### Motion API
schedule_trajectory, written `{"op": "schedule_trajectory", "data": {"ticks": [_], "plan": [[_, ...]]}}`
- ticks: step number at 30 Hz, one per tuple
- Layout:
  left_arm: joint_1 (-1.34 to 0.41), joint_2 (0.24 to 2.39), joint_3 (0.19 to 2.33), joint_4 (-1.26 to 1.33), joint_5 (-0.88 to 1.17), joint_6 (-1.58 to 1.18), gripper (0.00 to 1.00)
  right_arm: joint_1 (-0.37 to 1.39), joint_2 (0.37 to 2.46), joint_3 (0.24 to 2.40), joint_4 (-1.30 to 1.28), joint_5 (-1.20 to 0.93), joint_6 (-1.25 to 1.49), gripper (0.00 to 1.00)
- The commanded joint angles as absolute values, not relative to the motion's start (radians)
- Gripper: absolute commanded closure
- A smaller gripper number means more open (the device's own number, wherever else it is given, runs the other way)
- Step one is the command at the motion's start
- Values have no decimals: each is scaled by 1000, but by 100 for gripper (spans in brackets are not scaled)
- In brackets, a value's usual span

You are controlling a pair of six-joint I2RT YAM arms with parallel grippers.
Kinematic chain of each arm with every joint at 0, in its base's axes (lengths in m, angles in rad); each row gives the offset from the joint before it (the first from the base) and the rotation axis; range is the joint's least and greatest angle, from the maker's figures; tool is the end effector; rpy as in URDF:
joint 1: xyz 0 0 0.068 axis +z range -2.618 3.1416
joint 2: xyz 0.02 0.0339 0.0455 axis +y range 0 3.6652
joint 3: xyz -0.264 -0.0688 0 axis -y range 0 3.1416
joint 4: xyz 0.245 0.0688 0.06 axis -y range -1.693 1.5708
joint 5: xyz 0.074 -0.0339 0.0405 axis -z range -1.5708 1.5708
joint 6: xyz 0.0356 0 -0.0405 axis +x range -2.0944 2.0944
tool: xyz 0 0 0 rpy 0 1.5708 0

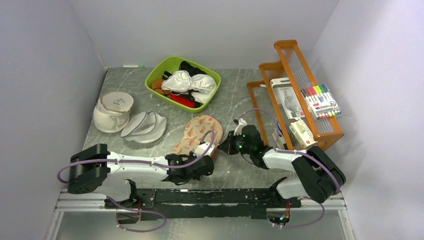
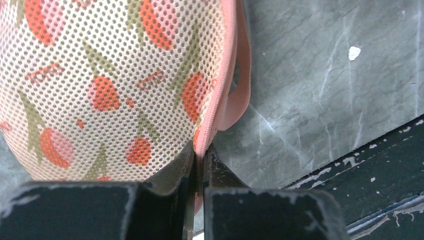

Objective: Unzip the laundry bag and remove the bra

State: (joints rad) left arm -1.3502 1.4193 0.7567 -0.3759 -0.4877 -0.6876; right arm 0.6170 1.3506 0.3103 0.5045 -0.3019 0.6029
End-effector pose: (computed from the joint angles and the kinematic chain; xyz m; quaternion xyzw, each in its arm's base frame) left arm 0.0740 -0.2537 0.1802 0.2445 0.9060 -0.0952 0.3322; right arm 0.1822 0.1422 0.1350 -0.0804 0.8586 0.3873 0.3260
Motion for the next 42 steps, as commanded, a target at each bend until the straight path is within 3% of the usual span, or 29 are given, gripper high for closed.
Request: {"op": "schedule_trajectory", "data": {"ticks": [1, 10, 12, 17, 22, 26, 31, 37, 42], "plan": [[-1351, 1422, 709, -463, -538, -757, 93, 529, 1345, 338, 481, -182, 533, 100], [-1350, 1460, 738, -586, -617, -877, 93, 522, 1251, 289, 490, -326, 492, 100], [-1349, 1460, 764, -610, -635, -878, 89, 523, 1234, 272, 499, -389, 495, 100], [-1351, 1406, 788, -578, -588, -811, 65, 537, 1222, 233, 554, -505, 513, 100], [-1361, 1194, 722, -390, -411, -649, 28, 556, 1223, 202, 620, -507, 553, 100], [-1362, 1039, 678, -313, -401, -577, 16, 555, 1233, 202, 633, -516, 558, 100], [-1362, 997, 687, -328, -450, -590, 14, 557, 1217, 187, 645, -531, 565, 100], [-1361, 1200, 823, -368, -546, -557, 9, 558, 1198, 192, 649, -550, 591, 100], [-1343, 1337, 865, -232, -551, -456, 7, 565, 1176, 196, 638, -563, 604, 100]]}}
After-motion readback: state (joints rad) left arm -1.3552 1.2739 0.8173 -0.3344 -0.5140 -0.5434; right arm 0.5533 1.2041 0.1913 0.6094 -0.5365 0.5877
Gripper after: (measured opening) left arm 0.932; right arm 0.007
